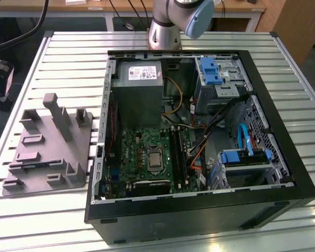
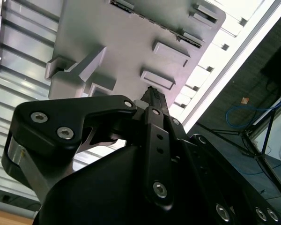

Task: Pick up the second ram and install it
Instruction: 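Reach for the second ram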

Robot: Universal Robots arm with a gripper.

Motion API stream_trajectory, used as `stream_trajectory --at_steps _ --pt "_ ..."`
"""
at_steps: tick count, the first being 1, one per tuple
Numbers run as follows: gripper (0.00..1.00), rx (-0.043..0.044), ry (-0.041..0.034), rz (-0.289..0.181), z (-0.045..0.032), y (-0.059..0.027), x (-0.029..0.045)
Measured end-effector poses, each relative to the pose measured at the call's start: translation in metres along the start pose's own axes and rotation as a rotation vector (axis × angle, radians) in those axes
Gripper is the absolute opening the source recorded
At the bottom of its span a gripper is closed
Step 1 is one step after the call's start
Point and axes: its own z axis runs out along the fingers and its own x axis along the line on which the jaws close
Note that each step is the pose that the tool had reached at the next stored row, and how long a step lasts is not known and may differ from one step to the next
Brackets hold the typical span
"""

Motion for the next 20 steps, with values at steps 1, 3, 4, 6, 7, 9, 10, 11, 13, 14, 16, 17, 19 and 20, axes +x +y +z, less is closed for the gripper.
stream_trajectory --at_steps 1,3,4,6,7,9,10,11,13,14,16,17,19,20 --pt "0.10 0.0001 0.0000 0.000 0.0004 -0.0004 0.0000" --pt "0.10 0.0000 0.0000 0.000 0.0011 -0.0011 -0.0001" --pt "0.10 0.0001 0.0001 0.000 0.0014 -0.0014 -0.0001" --pt "0.10 0.0000 0.0000 0.000 0.0024 -0.0023 -0.0001" --pt "0.10 0.0000 0.0000 0.000 0.0030 -0.0028 -0.0002" --pt "0.10 0.0001 0.0001 0.000 0.0046 -0.0043 -0.0001" --pt "0.10 0.0002 0.0002 0.000 0.0056 -0.0054 -0.0002" --pt "0.10 0.0002 0.0002 0.000 0.0067 -0.0068 -0.0003" --pt "0.10 0.0001 0.0001 0.000 0.0094 -0.0097 -0.0004" --pt "0.10 0.0000 0.0000 0.000 0.0109 -0.0109 -0.0005" --pt "0.10 0.0000 -0.0001 0.000 0.0142 -0.0128 -0.0006" --pt "0.10 0.0000 0.0000 0.000 0.0157 -0.0137 -0.0006" --pt "0.10 0.0001 0.0001 0.000 0.0182 -0.0149 -0.0006" --pt "0.10 0.0000 0.0000 0.000 0.0194 -0.0152 -0.0005"
